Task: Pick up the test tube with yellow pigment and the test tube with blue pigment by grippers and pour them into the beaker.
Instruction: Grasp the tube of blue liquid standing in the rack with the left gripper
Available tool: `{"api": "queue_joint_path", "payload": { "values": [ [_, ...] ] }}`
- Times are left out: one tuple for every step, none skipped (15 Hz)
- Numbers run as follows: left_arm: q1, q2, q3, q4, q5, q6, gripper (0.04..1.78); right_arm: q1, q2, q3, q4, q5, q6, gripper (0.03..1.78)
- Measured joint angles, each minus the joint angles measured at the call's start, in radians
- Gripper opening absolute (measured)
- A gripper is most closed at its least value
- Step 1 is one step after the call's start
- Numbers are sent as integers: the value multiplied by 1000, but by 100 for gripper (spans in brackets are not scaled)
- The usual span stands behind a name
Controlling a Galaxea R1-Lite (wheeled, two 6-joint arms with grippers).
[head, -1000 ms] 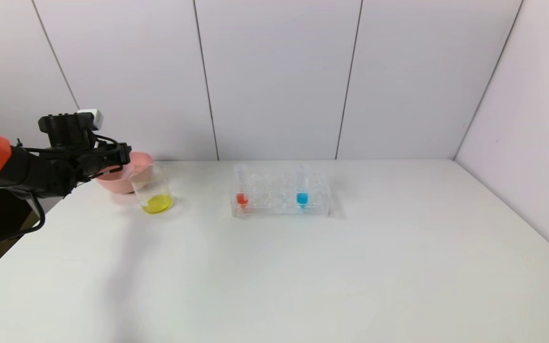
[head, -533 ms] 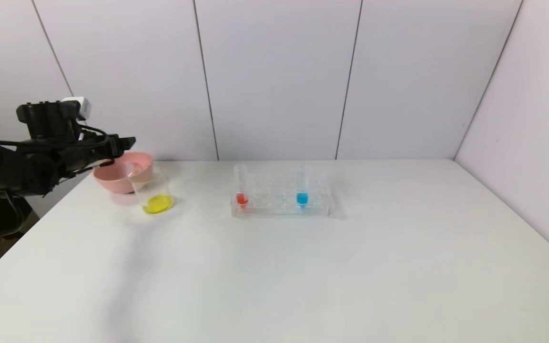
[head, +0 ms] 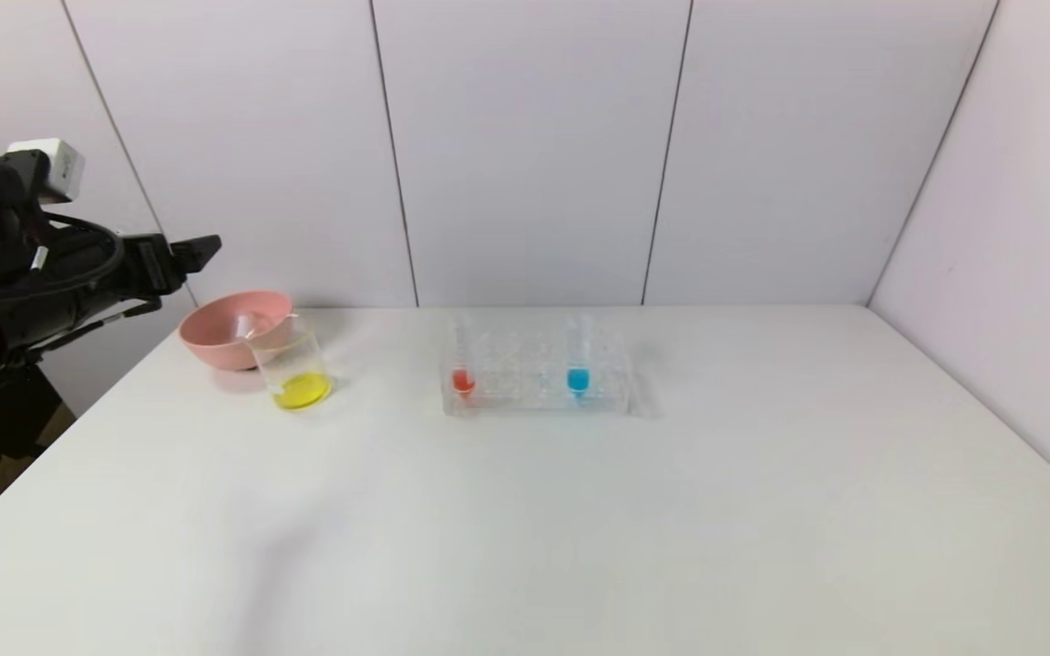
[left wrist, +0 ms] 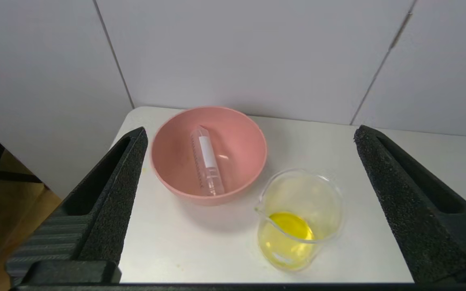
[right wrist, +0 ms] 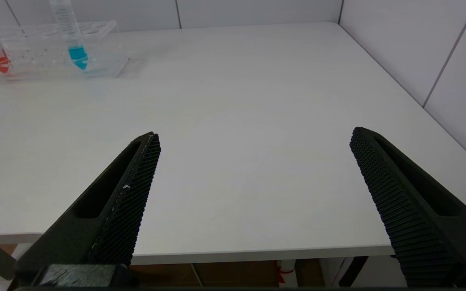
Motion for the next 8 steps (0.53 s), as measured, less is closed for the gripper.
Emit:
{"api": "queue_joint_path", "payload": {
  "values": [
    [-13,-28,32,-43,-1,-33,178,0,0,0,0,0,0,171],
    [-29,-53,53,-63,-1,-67,178,0,0,0,0,0,0,171],
    [-44,-79,72,-63,-2,-85,178,0,0,0,0,0,0,171],
    [-55,-106,89,-64,-5,-89,178,0,0,0,0,0,0,171],
    [-72,-134,105,-64,-9,-91,178,0,0,0,0,0,0,171],
    [-101,-165,121,-64,-10,-92,178,0,0,0,0,0,0,171],
    [-137,-193,137,-60,-9,-93,178,0,0,0,0,0,0,171],
    [-183,-221,154,-50,-7,-93,178,0,0,0,0,0,0,171]
  ]
}}
